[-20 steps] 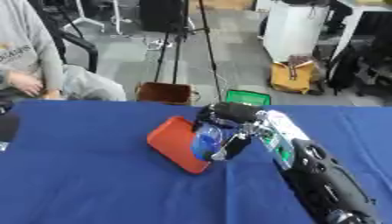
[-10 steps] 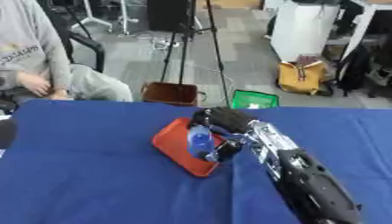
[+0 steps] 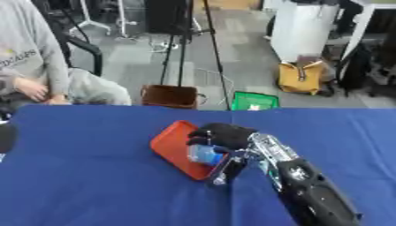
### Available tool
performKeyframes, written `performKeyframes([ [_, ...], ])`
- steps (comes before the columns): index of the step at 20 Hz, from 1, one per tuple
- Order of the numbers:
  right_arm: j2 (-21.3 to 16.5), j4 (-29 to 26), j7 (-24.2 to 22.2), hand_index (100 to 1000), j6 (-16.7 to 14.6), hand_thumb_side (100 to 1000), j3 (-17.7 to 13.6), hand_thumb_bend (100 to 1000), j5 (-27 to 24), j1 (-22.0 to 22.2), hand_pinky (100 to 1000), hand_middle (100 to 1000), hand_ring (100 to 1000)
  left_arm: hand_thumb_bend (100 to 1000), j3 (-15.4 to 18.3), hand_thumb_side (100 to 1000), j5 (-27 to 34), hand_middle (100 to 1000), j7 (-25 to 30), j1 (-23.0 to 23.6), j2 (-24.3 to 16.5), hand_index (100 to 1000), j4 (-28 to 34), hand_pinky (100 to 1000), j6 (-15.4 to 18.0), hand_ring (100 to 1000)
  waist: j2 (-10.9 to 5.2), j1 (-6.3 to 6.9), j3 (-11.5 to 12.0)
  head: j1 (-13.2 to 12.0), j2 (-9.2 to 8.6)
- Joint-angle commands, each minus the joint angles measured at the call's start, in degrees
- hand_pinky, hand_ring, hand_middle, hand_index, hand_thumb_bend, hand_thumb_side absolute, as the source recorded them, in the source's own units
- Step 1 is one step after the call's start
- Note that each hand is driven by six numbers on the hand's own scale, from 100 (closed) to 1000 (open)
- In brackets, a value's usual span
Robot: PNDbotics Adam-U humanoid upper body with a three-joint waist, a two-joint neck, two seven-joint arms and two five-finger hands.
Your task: Pick up objects on the table and place them in the box.
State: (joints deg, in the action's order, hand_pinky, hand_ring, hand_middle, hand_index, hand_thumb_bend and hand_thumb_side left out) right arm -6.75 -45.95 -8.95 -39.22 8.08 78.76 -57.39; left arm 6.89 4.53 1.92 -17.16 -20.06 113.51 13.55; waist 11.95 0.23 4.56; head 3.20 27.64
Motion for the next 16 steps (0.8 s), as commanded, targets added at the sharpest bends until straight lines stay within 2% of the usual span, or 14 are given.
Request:
performKeyframes([
  [1,-1.53,-4.13,2.71,956,0.07,367,-0.29,659,-3.04,-0.79,933,931,923,545,0.29,263,0.00,891,-0.18,-0.20,-0.75,961,1.08,624,-0.01,783,-1.41,0.16,-0.46,-0.37,-0.17],
  [4,-3.21,-9.57,6.77,946,1.02,351,0.06,655,-9.81,0.02,908,913,903,549,0.54,263,-0.10,891,-0.51,0.27,-1.13,961,1.08,625,-0.18,783,-2.11,-0.07,-1.95,-1.04,0.22],
  [9,-4.80,-14.97,6.80,940,2.74,345,0.84,621,-17.58,1.31,889,895,886,550,0.68,263,-0.22,891,-0.73,0.98,-1.66,961,1.08,625,-0.38,783,-3.08,-0.41,-3.67,-1.64,0.70],
  [10,-5.31,-16.46,6.98,933,3.15,321,0.77,590,-19.50,1.71,838,872,858,551,0.75,265,-0.26,891,-0.81,1.25,-1.84,961,1.08,626,-0.45,783,-3.42,-0.55,-4.33,-1.91,0.89],
  [16,-10.18,-29.07,7.10,934,7.17,301,0.99,562,-33.89,5.35,774,851,821,545,1.35,269,-0.93,891,-1.64,2.95,-2.89,961,1.08,625,-1.00,784,-4.86,-1.47,-8.39,-3.66,2.32],
])
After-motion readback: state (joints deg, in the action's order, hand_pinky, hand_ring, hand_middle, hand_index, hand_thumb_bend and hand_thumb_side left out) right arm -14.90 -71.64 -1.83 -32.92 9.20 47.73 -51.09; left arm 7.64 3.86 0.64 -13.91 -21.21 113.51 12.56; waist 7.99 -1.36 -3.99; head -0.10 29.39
